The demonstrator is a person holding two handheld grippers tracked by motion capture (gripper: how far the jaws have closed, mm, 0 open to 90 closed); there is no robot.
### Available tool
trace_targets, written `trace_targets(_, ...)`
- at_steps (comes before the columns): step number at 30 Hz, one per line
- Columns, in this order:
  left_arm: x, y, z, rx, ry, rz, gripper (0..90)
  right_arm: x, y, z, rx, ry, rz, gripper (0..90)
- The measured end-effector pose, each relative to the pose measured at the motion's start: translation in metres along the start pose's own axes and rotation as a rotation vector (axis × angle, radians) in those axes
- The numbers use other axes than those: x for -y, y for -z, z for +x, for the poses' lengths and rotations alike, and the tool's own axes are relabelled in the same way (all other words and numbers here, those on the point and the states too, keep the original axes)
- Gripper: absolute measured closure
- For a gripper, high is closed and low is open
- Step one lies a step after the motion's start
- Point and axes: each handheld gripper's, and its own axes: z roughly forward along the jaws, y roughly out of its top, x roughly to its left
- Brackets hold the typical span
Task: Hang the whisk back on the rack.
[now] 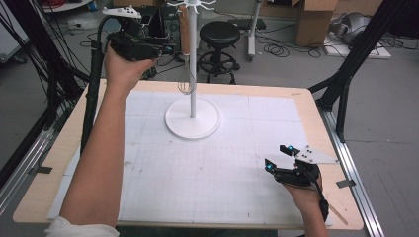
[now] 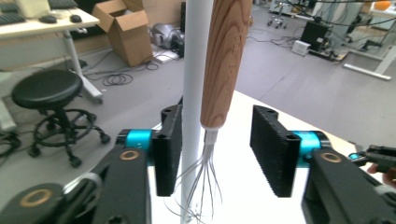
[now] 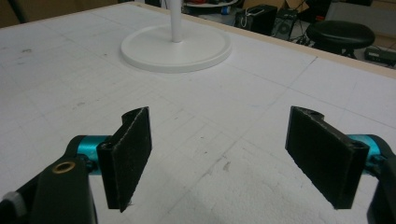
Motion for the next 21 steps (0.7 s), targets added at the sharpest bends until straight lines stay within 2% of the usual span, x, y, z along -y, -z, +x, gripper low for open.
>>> trace_targets(5, 0.003, 0.01, -0.008, 0.034, -0.031, -0.004, 49.1, -0.001, 0.0, 0.001, -0.001, 0.005, 0.0, 21.7)
trace_targets(8, 0.01, 0.016, -0.011, 0.037, -0.042, 0.02, 45.9, -0.002, -0.001, 0.002, -0.002, 0.007, -0.003, 21.7)
trace_targets(9, 0.013, 0.018, -0.011, 0.036, -0.036, 0.033, 39.9, -0.002, -0.001, 0.002, -0.005, 0.011, -0.002, 21.7)
trace_targets(11, 0.018, 0.023, -0.013, 0.025, -0.044, 0.049, 38.6, -0.002, -0.001, 0.002, -0.005, 0.008, -0.003, 21.7)
trace_targets(15, 0.03, 0.036, -0.02, 0.04, -0.065, 0.027, 33.1, -0.003, -0.003, 0.003, -0.012, 0.013, -0.003, 21.7)
trace_targets(17, 0.04, 0.042, -0.027, 0.049, -0.076, 0.026, 26.1, -0.004, -0.004, 0.003, -0.009, 0.017, -0.005, 21.7)
trace_targets(21, 0.052, 0.049, -0.032, 0.051, -0.087, 0.017, 20.7, -0.005, -0.005, 0.004, -0.011, 0.018, -0.005, 21.6)
